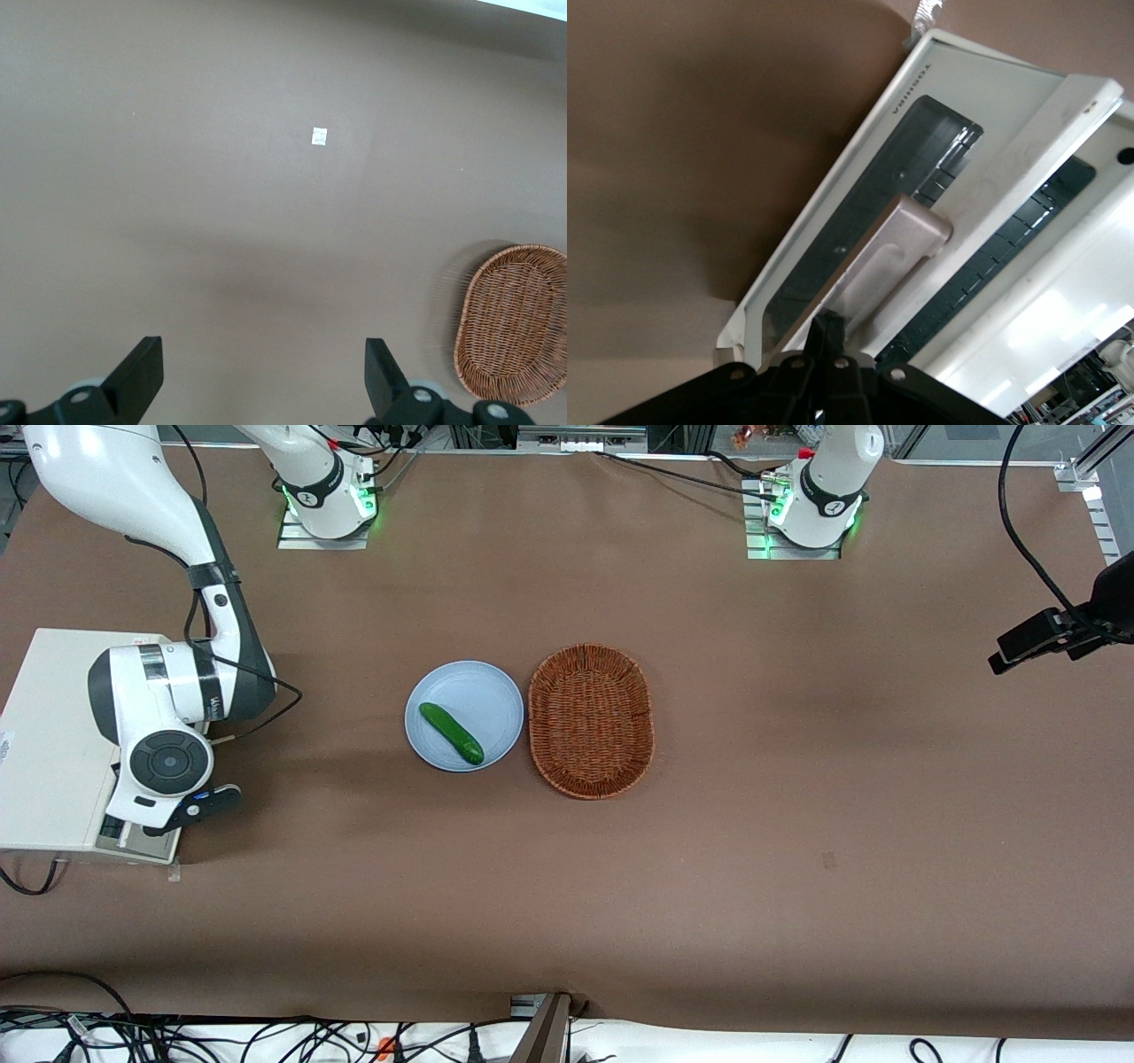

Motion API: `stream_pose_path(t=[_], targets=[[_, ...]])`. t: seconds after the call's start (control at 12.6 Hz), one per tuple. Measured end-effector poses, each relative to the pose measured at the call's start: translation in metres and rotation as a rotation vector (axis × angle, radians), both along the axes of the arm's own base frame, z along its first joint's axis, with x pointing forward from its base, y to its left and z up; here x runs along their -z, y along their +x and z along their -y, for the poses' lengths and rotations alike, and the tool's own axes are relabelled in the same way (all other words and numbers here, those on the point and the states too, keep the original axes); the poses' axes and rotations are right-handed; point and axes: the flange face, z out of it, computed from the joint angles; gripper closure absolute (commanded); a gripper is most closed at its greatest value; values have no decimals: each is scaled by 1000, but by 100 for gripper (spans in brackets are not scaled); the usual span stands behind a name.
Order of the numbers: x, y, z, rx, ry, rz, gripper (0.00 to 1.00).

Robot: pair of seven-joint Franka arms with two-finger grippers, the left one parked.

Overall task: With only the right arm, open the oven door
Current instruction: 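Pull the oven door handle outward and down with the right gripper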

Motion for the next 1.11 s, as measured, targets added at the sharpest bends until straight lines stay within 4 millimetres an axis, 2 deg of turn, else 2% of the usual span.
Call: stream_pose_path(t=[0.4,0.71,1.11], targets=[[19,1,-28,22,90,25,100],[61,3,-53,55,170,49,100],[108,4,-59,85,226,57,100]])
